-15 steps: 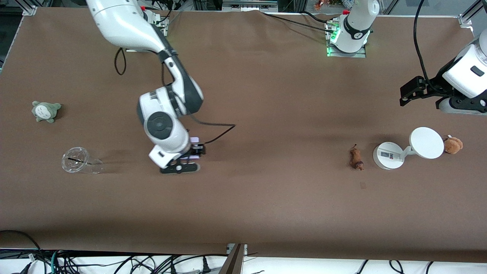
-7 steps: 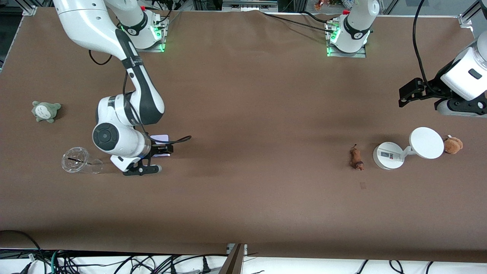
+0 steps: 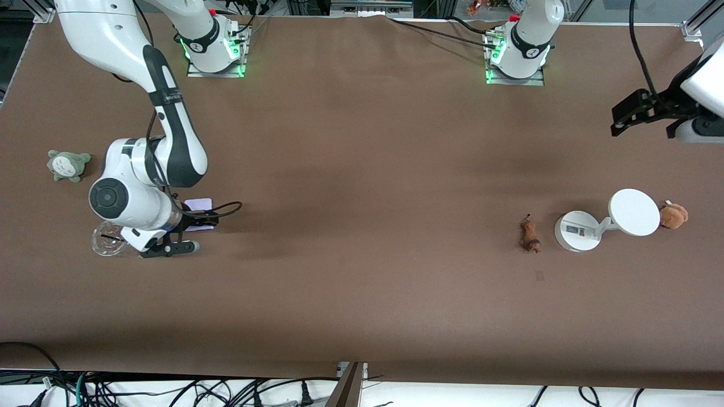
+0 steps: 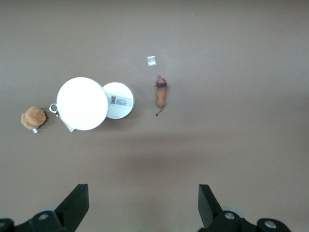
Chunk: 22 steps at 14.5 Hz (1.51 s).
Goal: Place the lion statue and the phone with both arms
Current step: 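Lower the phone beside the glass cup and open the right gripper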
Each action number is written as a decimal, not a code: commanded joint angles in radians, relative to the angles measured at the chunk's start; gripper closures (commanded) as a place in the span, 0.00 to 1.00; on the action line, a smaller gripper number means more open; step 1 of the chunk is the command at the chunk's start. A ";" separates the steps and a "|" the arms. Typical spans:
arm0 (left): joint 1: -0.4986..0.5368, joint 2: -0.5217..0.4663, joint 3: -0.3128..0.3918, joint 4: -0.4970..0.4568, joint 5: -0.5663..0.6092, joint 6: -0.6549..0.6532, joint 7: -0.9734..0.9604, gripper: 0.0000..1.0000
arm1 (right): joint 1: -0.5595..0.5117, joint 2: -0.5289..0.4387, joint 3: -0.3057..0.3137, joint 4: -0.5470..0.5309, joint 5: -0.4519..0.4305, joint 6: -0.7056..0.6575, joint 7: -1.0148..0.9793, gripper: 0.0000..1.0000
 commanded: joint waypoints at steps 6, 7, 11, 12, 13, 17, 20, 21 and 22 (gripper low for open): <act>-0.154 -0.024 0.152 -0.055 -0.012 -0.001 -0.004 0.00 | -0.065 0.044 -0.002 -0.050 0.021 0.195 -0.109 1.00; -0.154 -0.021 0.152 -0.055 -0.012 -0.001 -0.006 0.00 | -0.073 0.055 -0.002 -0.047 0.021 0.212 -0.119 1.00; -0.148 -0.007 0.153 -0.047 -0.007 0.006 -0.004 0.00 | -0.091 0.081 0.003 -0.044 0.030 0.241 -0.129 1.00; -0.148 -0.007 0.153 -0.047 -0.007 0.002 -0.004 0.00 | -0.094 0.086 0.003 -0.041 0.032 0.246 -0.140 1.00; -0.150 -0.007 0.152 -0.047 -0.003 0.000 -0.002 0.00 | -0.100 0.099 0.004 -0.029 0.038 0.259 -0.152 1.00; -0.136 0.014 0.160 -0.007 -0.015 -0.008 -0.006 0.00 | -0.103 0.133 0.004 -0.006 0.079 0.275 -0.174 1.00; -0.122 0.017 0.156 -0.003 -0.015 -0.008 -0.007 0.00 | -0.103 0.152 0.006 0.016 0.079 0.276 -0.174 1.00; -0.122 0.017 0.155 -0.001 -0.016 -0.008 -0.007 0.00 | -0.102 0.156 0.006 0.020 0.079 0.276 -0.174 1.00; -0.124 0.019 0.155 -0.001 -0.016 -0.006 -0.007 0.00 | -0.102 0.158 0.006 0.022 0.079 0.276 -0.174 1.00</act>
